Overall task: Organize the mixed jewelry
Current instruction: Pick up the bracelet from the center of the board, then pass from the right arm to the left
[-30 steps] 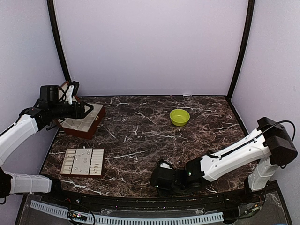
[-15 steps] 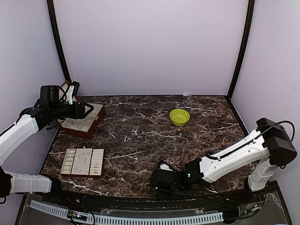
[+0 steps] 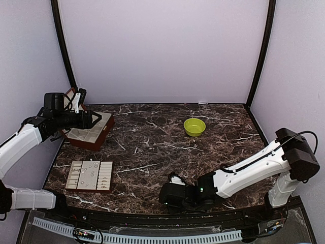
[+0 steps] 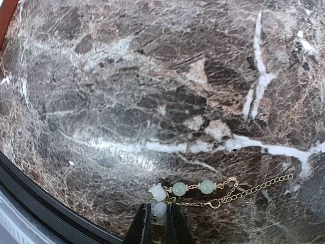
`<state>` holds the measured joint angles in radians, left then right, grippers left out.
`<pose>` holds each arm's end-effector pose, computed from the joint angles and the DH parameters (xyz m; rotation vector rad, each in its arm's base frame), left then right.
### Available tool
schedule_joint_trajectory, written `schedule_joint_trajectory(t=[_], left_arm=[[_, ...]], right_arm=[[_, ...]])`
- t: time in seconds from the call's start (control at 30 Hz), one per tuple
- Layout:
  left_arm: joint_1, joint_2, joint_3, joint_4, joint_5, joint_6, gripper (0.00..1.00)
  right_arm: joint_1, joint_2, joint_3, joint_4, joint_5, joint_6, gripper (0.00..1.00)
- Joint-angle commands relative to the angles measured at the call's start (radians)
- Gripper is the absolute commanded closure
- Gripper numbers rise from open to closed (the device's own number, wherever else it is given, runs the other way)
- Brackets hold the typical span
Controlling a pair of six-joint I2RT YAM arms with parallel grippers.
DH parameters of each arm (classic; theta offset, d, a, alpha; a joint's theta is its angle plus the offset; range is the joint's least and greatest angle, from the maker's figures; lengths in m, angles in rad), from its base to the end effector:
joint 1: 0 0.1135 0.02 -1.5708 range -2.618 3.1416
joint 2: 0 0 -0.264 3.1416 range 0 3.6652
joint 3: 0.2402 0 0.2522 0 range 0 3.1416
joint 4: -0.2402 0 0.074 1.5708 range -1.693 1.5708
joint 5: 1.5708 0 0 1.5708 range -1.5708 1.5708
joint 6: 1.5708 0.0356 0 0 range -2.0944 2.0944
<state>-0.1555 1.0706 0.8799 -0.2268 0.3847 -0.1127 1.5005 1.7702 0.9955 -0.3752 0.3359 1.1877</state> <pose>0.2381 -0.0508 0.3143 0.2935 1.9764 -0.5550 0.0351 0.3316 0.1456 -0.3224 2.6695 0.4569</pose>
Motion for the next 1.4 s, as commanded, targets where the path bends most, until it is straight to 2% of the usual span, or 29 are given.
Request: schedule_joint_trajectory(t=[0.0,0.3,0.6,0.77,1.0,1.2,1.37], left_arm=[[-0.003,0.002,0.001,-0.002,0.014,0.003,0.34],[-0.003,0.008,0.000,0.003,0.032,0.007,0.34],[-0.041,-0.002,-0.024,0.058,0.142,0.029,0.33],[-0.152,-0.026,-0.060,0.116,0.216,0.071,0.34],[-0.338,-0.010,-0.119,0.251,0.427,0.091,0.37],[-0.553,0.056,-0.144,0.279,0.411,0.158,0.37],[-0.664,0.165,-0.107,0.303,0.401,0.147,0.37]], right_arm=[[0.008,-0.004,0.013,-0.031,0.039,0.010,0.93],[-0.053,-0.122,-0.048,0.038,0.024,-0.016,0.95],[-0.130,-0.218,-0.091,0.126,-0.001,-0.110,0.96],[-0.147,-0.269,-0.086,0.136,0.000,-0.159,0.96],[-0.175,-0.380,-0.129,0.211,-0.011,-0.207,0.96],[-0.200,-0.441,-0.113,0.244,-0.020,-0.267,0.96],[-0.209,-0.465,-0.083,0.260,-0.028,-0.309,0.96]])
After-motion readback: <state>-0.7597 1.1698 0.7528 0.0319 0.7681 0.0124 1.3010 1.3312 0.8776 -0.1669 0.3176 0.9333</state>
